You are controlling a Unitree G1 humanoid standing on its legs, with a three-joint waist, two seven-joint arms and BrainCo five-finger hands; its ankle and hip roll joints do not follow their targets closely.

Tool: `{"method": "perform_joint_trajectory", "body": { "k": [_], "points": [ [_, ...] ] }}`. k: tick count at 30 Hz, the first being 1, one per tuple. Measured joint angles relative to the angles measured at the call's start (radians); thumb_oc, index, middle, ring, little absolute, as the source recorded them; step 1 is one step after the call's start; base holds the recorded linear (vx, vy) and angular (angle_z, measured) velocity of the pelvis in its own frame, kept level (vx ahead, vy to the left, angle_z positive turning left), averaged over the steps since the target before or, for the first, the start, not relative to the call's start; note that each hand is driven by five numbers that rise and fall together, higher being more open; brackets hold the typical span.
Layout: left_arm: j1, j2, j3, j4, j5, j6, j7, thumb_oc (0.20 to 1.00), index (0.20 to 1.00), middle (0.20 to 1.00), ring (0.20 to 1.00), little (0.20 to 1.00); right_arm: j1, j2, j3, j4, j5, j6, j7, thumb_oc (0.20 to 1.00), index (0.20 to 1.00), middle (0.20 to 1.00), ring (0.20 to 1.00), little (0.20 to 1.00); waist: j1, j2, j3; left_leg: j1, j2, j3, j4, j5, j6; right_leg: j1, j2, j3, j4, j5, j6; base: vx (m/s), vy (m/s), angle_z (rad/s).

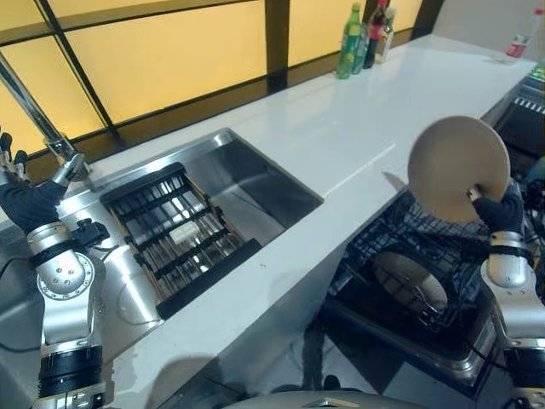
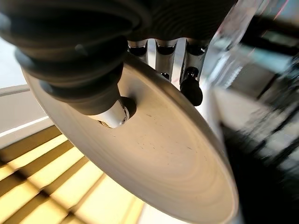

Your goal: Pick up plates and place into dishwasher.

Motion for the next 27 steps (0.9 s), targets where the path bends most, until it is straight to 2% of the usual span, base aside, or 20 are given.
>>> {"method": "perform_joint_trajectory", "body": {
  "k": [3,4,7,11,16,19,25,27],
  "points": [
    [0.004,0.004,0.002,0.033,-0.021,0.001,-0.011,1.0,1.0,1.0,1.0,1.0,0.014,0.0,0.0,0.038,-0.027,-0.002,-0.009,0.2,0.2,0.2,0.2,0.2,-0.02,-0.002,0.024,-0.001,0.0,-0.002,0.01,-0.004,-0.001,0.004,0.002,0.004,-0.002,-0.001,0.001,0.03,-0.295,-0.01],
    [0.006,0.004,0.001,0.033,-0.021,0.004,-0.017,1.0,1.0,1.0,1.0,1.0,0.017,-0.002,0.0,0.044,-0.027,-0.006,-0.014,0.2,0.2,0.2,0.2,0.2,-0.027,-0.001,0.031,-0.004,0.012,-0.001,0.013,-0.002,-0.006,0.005,0.001,0.005,-0.004,0.0,0.002,0.04,-0.481,-0.02],
    [0.011,0.025,0.002,0.047,-0.02,0.012,-0.033,1.0,1.0,1.0,1.0,1.0,0.024,-0.004,-0.013,0.084,-0.027,-0.009,-0.017,0.2,0.2,0.2,0.2,0.2,-0.026,0.002,0.04,-0.005,0.03,-0.005,0.022,-0.012,-0.018,0.015,0.021,0.012,-0.025,0.006,-0.009,0.07,-0.308,-0.04],
    [0.023,0.027,0.003,0.054,-0.02,0.029,-0.04,1.0,1.0,1.0,1.0,1.0,0.026,-0.007,-0.037,0.084,-0.027,-0.008,-0.024,0.2,0.2,0.2,0.2,0.2,-0.028,0.027,0.058,-0.028,0.052,-0.016,0.033,-0.018,-0.027,0.011,0.043,0.001,-0.025,0.002,-0.022,-0.02,-0.243,0.07],
    [0.021,0.029,-0.002,0.055,-0.021,0.033,-0.027,1.0,1.0,1.0,1.0,1.0,0.018,-0.033,-0.035,0.1,-0.032,-0.007,-0.057,0.2,0.2,0.2,0.2,0.2,-0.026,0.057,0.083,-0.121,0.064,-0.063,0.073,-0.013,-0.042,-0.044,0.059,-0.023,-0.024,0.013,-0.041,-0.11,-0.149,0.23],
    [0.021,0.034,-0.02,0.056,-0.021,0.03,0.008,1.0,1.0,1.0,1.0,1.0,-0.017,-0.078,-0.032,0.145,-0.058,-0.007,-0.061,0.2,0.2,0.2,0.2,0.2,-0.024,0.08,0.109,-0.147,0.072,-0.076,0.078,-0.01,-0.047,-0.063,0.064,-0.031,-0.023,0.011,-0.042,-0.14,-0.075,0.11],
    [-0.008,0.039,-0.047,0.059,-0.021,0.026,0.071,1.0,1.0,1.0,1.0,1.0,-0.14,-0.22,-0.013,0.266,-0.151,-0.007,-0.055,0.2,0.2,0.2,0.2,0.2,-0.028,0.13,0.187,-0.248,0.074,-0.093,0.11,0.004,-0.055,-0.158,0.065,-0.038,0.014,0.017,-0.049,-0.16,-0.033,0.05],
    [-0.026,0.067,-0.068,0.059,-0.021,0.023,0.084,1.0,1.0,1.0,1.0,1.0,-0.175,-0.249,0.008,0.299,-0.176,-0.006,-0.055,0.2,0.2,0.2,0.2,0.2,-0.03,0.138,0.22,-0.27,0.073,-0.094,0.113,0.012,-0.056,-0.187,0.066,-0.039,0.034,0.013,-0.048,-0.13,-0.025,0.02]
  ]
}}
